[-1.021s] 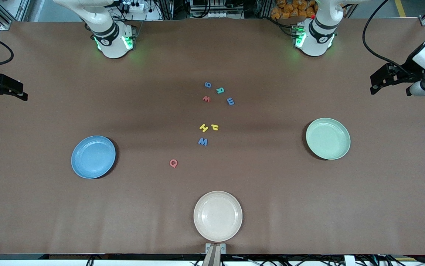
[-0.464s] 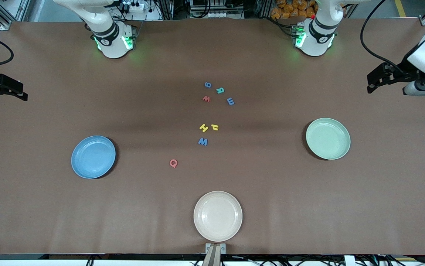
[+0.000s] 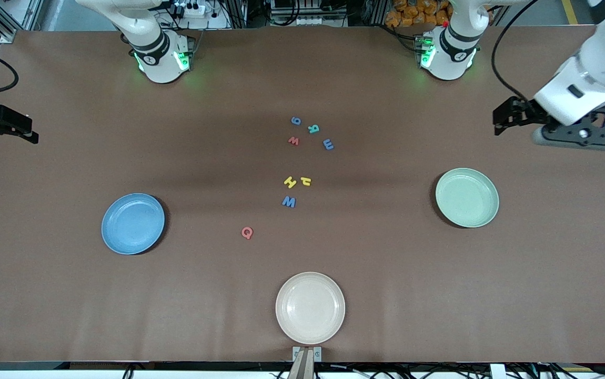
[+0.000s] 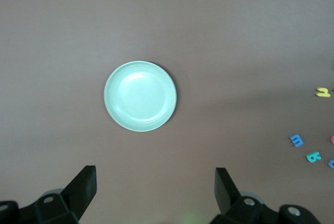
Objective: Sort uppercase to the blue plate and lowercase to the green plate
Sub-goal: 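Move the left gripper toward the letters while the right gripper moves out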
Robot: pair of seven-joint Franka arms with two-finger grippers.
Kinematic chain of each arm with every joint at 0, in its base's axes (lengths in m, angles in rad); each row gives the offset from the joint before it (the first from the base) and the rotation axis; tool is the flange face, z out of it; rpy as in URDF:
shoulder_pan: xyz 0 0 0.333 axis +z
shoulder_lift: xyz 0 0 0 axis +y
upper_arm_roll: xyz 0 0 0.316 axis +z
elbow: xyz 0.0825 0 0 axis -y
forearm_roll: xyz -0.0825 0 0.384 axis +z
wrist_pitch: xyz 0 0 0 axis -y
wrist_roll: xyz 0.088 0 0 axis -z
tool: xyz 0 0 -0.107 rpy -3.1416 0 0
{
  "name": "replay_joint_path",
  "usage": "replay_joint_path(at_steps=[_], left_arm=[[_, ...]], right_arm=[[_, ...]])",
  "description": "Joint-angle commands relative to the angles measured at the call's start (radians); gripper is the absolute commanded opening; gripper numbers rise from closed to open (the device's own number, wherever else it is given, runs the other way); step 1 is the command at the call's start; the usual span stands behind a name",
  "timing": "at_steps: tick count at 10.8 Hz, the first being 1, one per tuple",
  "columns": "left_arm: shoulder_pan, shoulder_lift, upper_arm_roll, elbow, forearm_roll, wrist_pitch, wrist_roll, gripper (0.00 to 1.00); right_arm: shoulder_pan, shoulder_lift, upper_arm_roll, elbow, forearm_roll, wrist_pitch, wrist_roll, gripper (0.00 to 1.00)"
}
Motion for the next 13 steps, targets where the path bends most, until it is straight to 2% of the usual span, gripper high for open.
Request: replay_joint_path(at_steps=[1,4,6,8,11,13], left_arm=[[-0.019,0.05,-0.082,-0.026,-0.004,0.06,-0.063,1.0],[-0.044,0.145,-0.207,-0.035,0.013,0.102,-0.125,1.0],[-0.081,0.203,-0.265,-0.035,0.014,0.142,-0.281,1.0],[-0.134,0.282,-0.316,-0.032,0.088,0.204,-0.422,1.0],[-0.231,0.423,-0.33,-0.025,0.126,0.344,-0.53,1.0],[-0.297,0.504,-0.33,-0.02,0.177,0.418,-0.649,1.0]], right_arm=[[0.001,-0.009,0.006,0.007,-0.016,-0.009,-0.008,1.0],[0.044,0.007,0.006,0.006,-0.025,-0.008,-0.006,1.0],[0.034,0.02,0.006,0.0,-0.023,-0.022,-0.011,1.0],[0.067,0.034,0.016,0.007,-0.022,-0.019,-0.009,1.0],[0.173,0.048,0.02,0.025,-0.002,-0.009,-0.008,1.0],[0.198,0.04,0.023,0.088,0.015,-0.011,-0.008,1.0]])
